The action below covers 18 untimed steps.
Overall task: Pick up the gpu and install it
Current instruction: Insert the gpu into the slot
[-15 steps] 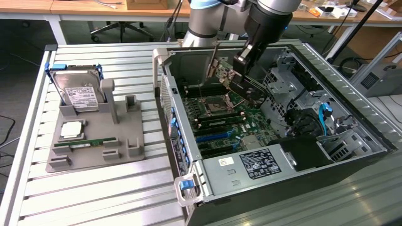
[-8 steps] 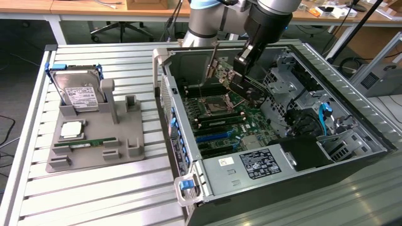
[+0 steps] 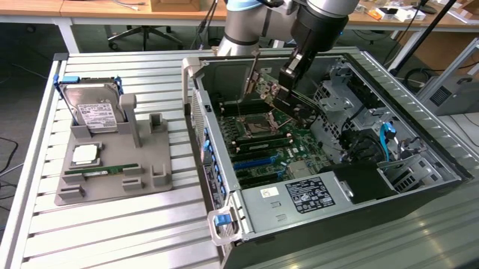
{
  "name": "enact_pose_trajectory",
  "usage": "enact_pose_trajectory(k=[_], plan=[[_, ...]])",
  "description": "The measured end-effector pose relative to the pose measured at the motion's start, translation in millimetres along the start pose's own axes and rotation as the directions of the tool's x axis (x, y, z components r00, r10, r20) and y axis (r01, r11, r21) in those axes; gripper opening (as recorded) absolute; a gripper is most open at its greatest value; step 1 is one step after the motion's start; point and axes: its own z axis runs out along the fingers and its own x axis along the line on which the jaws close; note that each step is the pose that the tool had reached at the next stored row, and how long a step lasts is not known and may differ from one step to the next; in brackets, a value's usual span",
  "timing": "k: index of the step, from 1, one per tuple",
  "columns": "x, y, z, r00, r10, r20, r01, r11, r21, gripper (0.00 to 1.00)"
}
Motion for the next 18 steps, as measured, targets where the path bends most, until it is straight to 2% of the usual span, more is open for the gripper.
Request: enact_pose_trajectory(k=[18], plan=[[0.0, 0.0, 0.3, 0.9978, -0.067, -0.0045, 0.067, 0.9978, -0.0017, 0.27]])
